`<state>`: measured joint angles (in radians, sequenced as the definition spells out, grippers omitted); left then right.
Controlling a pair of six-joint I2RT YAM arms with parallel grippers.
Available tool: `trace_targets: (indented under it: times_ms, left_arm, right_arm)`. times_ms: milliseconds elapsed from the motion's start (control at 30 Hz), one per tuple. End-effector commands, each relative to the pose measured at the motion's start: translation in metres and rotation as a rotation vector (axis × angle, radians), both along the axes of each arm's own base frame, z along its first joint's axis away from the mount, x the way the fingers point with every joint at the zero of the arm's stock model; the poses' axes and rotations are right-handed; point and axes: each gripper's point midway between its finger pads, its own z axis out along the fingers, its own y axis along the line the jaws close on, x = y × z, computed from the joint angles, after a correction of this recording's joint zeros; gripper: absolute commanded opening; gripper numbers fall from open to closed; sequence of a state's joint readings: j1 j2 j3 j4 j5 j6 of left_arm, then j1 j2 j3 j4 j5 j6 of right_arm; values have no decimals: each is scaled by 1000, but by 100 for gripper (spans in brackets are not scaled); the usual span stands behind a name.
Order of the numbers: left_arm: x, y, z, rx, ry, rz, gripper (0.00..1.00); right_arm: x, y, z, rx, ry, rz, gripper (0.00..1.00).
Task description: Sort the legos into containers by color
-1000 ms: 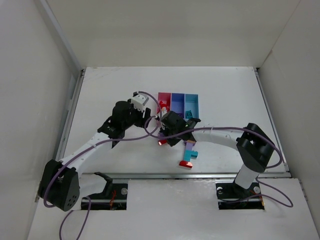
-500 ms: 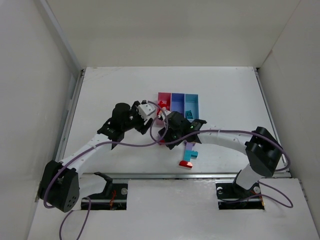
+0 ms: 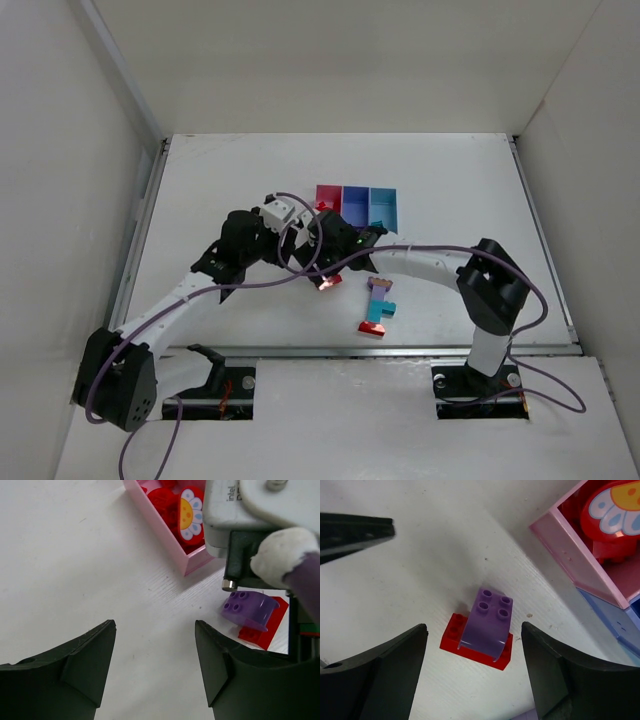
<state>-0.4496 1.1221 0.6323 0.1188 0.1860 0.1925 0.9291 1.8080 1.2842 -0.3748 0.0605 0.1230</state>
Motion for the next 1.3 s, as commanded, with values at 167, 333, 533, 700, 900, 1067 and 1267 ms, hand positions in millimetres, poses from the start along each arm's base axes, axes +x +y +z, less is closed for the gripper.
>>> trace_targets:
  times_ms: [167,333,533,700,900,1067,1267]
  left_arm:
    - [0,12,8,-80,36,152,61]
    - [-1,16,3,-67,39,170,61]
    - [2,18,8,-57,11,167,61]
    - [-4,13,6,-54,36,127,61]
    - [-18,-8,25,-113,70,1,68]
    - [-27,-30,67,-233,-33,-133,76]
    - [-44,-55,79,-293,-35,-325,88]
  right_arm:
    - [9,-3,-6,-45,-1,-46,76]
    - [6,-6,-8,-56,14,-53,55]
    - [2,-9,-10,-70,33,-48,28]
    - [1,-12,6,-38,30,-100,0]
    - [6,-26,64,105,-52,-269,0]
    - [22,-46,120,242,-159,-488,0]
    - [39,-38,160,330,-222,-549,0]
